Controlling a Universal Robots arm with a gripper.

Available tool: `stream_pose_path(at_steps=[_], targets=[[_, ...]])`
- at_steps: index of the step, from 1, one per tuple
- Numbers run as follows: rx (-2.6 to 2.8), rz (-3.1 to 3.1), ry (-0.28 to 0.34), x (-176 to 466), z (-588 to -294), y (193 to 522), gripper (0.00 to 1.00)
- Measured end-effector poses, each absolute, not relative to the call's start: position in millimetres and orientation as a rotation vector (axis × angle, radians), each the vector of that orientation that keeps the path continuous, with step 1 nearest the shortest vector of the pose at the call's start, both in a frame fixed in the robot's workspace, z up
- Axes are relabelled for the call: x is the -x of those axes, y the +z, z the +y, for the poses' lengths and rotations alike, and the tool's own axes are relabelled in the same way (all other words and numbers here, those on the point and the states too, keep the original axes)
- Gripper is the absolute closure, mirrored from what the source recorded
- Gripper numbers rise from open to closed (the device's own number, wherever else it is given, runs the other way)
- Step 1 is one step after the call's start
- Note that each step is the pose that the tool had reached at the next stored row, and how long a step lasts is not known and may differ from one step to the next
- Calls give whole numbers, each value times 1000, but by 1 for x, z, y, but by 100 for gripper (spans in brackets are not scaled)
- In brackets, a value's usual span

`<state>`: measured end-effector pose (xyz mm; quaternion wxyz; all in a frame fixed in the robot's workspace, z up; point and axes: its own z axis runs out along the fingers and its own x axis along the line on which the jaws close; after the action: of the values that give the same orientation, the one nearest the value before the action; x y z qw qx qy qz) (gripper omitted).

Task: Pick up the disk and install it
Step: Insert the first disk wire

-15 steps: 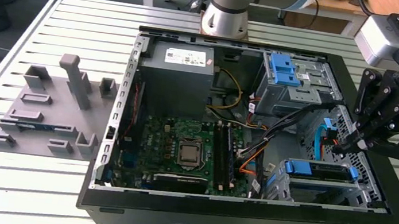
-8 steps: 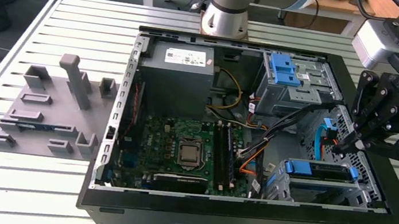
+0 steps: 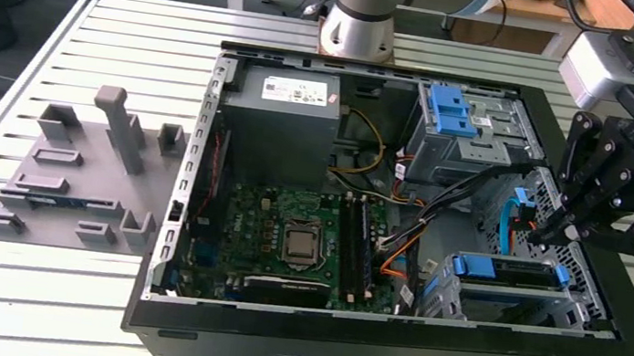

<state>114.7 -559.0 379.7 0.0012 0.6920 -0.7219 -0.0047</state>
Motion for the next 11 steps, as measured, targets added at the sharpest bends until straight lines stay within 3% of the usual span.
stream_pose_path(at_steps=[1, 11], targets=[[-2172, -2266, -15, -115, -559, 380, 83], [-2172, -2266, -15, -115, -559, 380, 83]])
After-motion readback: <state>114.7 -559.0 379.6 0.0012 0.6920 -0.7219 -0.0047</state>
